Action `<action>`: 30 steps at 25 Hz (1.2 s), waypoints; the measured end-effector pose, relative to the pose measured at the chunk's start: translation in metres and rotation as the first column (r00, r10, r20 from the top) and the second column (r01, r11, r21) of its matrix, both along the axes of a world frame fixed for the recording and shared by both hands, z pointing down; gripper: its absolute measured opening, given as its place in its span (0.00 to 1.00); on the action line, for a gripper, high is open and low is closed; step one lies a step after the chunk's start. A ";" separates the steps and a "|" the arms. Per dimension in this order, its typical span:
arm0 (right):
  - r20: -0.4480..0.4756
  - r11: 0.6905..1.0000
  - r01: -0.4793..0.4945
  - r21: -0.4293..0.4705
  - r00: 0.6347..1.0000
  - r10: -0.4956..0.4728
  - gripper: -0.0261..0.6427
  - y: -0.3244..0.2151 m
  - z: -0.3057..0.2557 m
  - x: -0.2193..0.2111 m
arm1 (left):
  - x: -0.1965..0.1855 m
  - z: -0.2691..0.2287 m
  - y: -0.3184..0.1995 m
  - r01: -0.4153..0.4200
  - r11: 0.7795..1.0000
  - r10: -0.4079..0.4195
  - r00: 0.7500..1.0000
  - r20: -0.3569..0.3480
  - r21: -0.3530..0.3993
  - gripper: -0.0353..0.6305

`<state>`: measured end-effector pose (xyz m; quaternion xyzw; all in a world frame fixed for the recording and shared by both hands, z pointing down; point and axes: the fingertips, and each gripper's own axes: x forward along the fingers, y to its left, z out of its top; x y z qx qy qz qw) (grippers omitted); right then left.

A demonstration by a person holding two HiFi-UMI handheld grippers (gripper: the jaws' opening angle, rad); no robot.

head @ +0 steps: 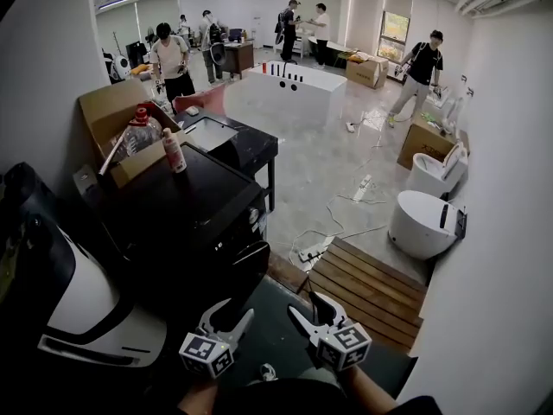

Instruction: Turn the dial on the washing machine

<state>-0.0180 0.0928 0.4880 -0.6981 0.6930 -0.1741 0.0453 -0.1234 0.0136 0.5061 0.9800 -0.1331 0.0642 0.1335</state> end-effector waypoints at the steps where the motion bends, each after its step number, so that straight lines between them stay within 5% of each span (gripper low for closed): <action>1: -0.003 1.000 0.004 -0.005 1.000 -0.004 0.41 -0.005 0.001 0.004 | 0.005 0.001 -0.005 0.005 1.000 -0.005 1.000 0.001 -0.005 0.34; 7: 0.006 0.998 0.054 -0.027 0.999 -0.054 0.41 -0.025 0.010 0.039 | 0.035 0.010 -0.018 0.042 0.999 -0.041 0.999 0.020 -0.023 0.34; 16: -0.033 0.951 0.299 -0.075 0.953 -0.302 0.41 -0.055 0.015 0.123 | 0.108 0.011 -0.031 0.288 0.957 -0.288 0.958 0.002 -0.030 0.34; 22: -0.040 0.899 0.426 -0.098 0.901 -0.432 0.41 -0.060 0.026 0.169 | 0.141 0.019 -0.018 0.440 0.897 -0.440 0.898 0.000 -0.049 0.34; 30: -0.056 0.835 0.540 -0.102 0.835 -0.547 0.41 -0.072 0.028 0.193 | 0.136 0.028 0.006 0.613 0.788 -0.612 0.790 0.031 -0.062 0.34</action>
